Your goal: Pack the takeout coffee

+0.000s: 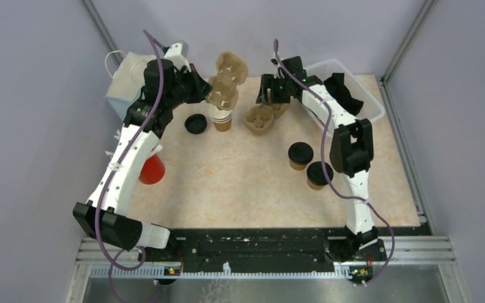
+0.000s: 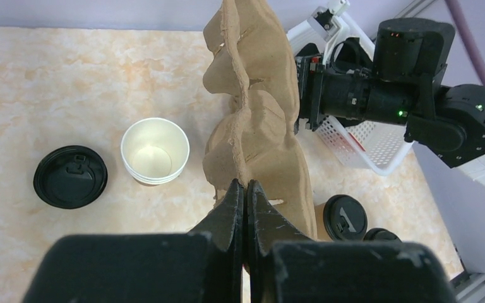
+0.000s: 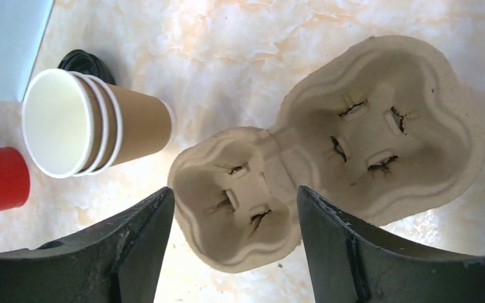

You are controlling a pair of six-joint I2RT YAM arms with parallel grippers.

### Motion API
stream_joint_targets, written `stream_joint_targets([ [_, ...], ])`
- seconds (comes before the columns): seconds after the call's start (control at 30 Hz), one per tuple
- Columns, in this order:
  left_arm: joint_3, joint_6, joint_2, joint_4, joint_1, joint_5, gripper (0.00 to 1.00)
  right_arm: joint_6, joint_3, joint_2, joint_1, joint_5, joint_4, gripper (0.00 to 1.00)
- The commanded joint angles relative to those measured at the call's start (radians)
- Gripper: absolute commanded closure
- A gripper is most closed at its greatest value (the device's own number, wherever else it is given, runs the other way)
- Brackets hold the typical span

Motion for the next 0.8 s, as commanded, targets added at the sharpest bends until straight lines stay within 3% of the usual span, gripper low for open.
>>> stream_joint_targets([
  [0.0, 0.003, 0.011, -0.039, 0.009, -0.001, 0.045, 1.00, 0.019, 0.167, -0.030, 0.000, 0.018, -0.110, 0.26],
  [0.1, -0.017, -0.022, -0.044, 0.032, -0.001, 0.099, 1.00, 0.087, 0.299, -0.084, -0.015, 0.060, -0.292, 0.17],
  [0.17, -0.051, -0.055, -0.054, 0.073, -0.001, 0.134, 1.00, 0.162, 0.231, -0.180, -0.017, 0.010, -0.337, 0.13],
  [0.27, -0.099, -0.098, -0.063, 0.138, -0.002, 0.169, 1.00, 0.384, -0.129, -0.414, 0.000, -0.185, -0.105, 0.09],
  [0.37, -0.091, -0.098, -0.052, 0.135, -0.019, 0.159, 1.00, 0.581, -0.417, -0.620, 0.006, -0.212, 0.168, 0.15],
  [0.43, -0.074, -0.065, -0.047, 0.119, -0.035, 0.153, 1.00, 0.417, -0.383, -0.672, 0.045, -0.156, 0.139, 0.16],
  [0.53, -0.033, 0.001, -0.022, 0.046, -0.060, 0.148, 1.00, 0.125, -0.256, -0.658, 0.114, -0.108, -0.043, 0.16],
  [0.77, -0.042, 0.054, -0.031, -0.055, -0.124, 0.154, 1.00, -0.086, -0.219, -0.650, 0.129, -0.150, -0.079, 0.35],
])
